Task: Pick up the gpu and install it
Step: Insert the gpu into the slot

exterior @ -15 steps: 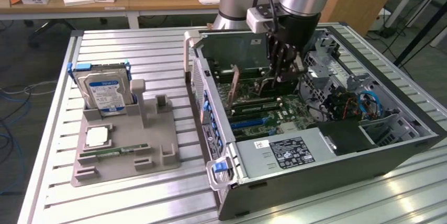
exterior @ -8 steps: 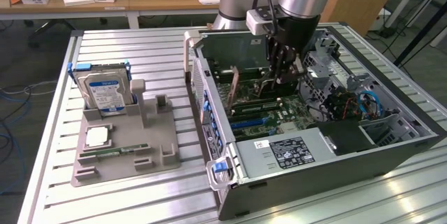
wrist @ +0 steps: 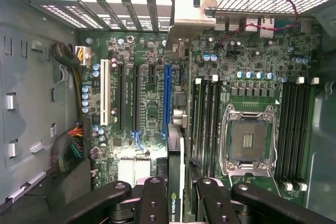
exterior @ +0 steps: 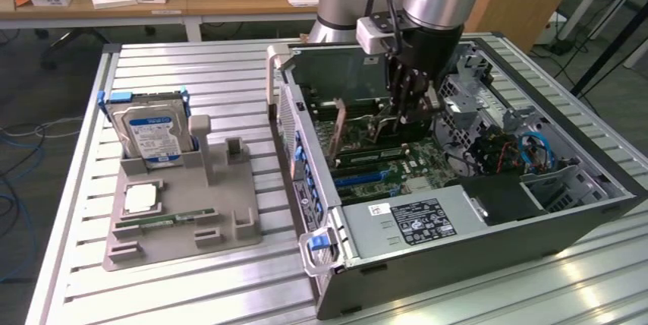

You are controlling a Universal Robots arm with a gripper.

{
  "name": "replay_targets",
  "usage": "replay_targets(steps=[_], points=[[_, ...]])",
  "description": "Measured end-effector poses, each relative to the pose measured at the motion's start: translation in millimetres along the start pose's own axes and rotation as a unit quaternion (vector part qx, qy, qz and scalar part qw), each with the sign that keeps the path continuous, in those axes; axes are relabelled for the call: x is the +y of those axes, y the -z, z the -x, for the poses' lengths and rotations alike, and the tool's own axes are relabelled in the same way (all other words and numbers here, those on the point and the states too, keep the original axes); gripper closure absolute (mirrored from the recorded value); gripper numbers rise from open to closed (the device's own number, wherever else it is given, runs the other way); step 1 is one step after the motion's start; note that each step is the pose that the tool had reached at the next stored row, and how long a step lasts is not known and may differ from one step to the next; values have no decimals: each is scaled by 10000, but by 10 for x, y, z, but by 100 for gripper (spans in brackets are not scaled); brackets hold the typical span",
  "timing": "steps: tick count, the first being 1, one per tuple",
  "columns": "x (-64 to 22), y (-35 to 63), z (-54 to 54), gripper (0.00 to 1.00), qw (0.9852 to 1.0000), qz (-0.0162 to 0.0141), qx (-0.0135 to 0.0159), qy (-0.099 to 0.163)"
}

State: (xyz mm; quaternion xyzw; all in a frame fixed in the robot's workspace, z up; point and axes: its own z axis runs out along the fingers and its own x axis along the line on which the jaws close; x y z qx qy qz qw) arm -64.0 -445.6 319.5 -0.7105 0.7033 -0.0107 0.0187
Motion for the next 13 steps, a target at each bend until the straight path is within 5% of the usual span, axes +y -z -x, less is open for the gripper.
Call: replay_targets(steps=[13], points=[[5,-14,-18,74,10000,0,-1,0]])
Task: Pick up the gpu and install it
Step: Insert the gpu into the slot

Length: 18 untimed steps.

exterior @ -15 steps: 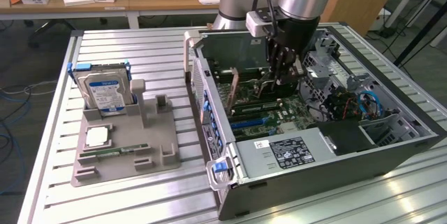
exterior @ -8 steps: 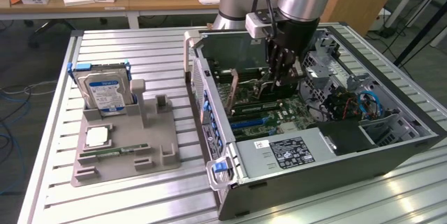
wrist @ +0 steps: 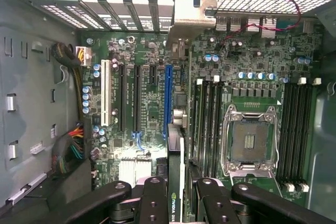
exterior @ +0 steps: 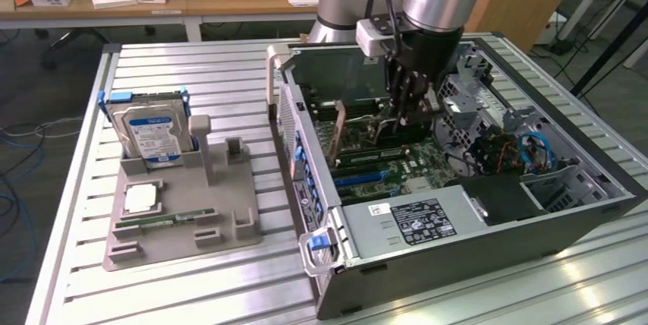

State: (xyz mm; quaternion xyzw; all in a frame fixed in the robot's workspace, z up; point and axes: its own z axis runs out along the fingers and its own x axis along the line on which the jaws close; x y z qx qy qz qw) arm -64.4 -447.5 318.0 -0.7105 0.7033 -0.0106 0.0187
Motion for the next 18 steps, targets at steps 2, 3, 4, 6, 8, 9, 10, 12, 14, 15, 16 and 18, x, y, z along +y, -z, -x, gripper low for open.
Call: replay_targets(steps=[2,3,4,6,8,9,10,12,14,15,16,18], points=[[1,-2,-12,74,10000,0,-1,-1],[2,-4,-14,74,10000,0,-1,-1],[2,-5,-15,74,10000,0,0,-1],[2,-5,-15,74,10000,0,0,0],[2,-6,-15,74,10000,0,0,0],[2,-6,-15,74,10000,0,0,0],[2,-12,-15,74,10000,0,-1,0],[3,-29,-16,74,10000,0,-1,0],[4,-50,-16,74,10000,0,0,1],[5,-60,-16,74,10000,0,0,1],[7,-70,-16,74,10000,0,0,0],[15,-85,-16,74,10000,0,0,-1]])
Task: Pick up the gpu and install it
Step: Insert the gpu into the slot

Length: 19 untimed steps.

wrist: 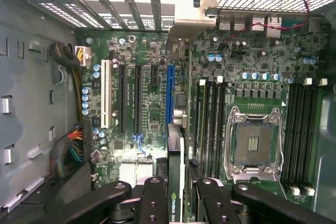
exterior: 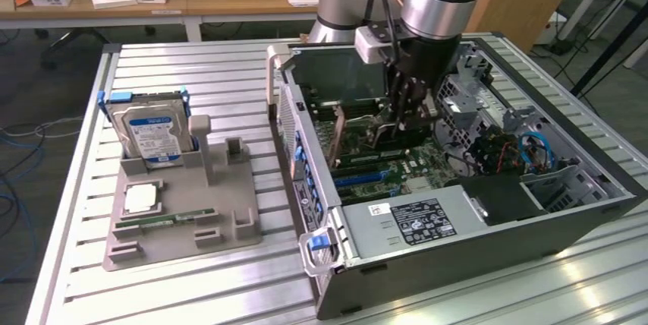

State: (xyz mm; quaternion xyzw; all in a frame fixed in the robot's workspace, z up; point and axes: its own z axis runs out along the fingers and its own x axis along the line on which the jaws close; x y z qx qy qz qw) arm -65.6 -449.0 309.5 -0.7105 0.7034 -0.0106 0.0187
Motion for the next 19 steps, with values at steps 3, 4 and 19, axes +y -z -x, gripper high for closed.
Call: replay_targets(steps=[3,4,19], points=[[14,-17,-1,74,10000,0,1,1],[19,-26,-1,74,10000,0,1,0],[108,-107,-17,74,10000,0,16,3]])
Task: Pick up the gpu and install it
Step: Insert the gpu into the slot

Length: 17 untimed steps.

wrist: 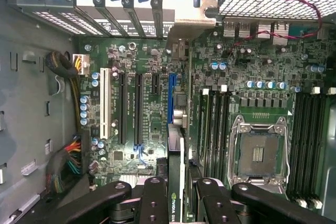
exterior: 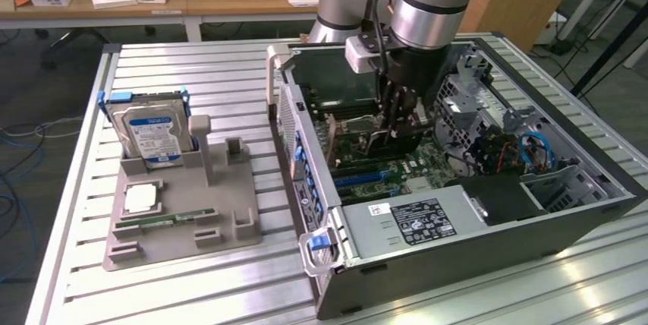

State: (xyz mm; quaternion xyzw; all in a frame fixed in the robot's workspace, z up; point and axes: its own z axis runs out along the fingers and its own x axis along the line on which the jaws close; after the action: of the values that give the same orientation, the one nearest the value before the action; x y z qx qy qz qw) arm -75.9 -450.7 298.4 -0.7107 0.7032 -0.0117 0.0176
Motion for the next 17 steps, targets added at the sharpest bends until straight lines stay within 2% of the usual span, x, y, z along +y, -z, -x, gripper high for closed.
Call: replay_targets(steps=[17], points=[[30,-97,-36,74,10000,1,27,10]])
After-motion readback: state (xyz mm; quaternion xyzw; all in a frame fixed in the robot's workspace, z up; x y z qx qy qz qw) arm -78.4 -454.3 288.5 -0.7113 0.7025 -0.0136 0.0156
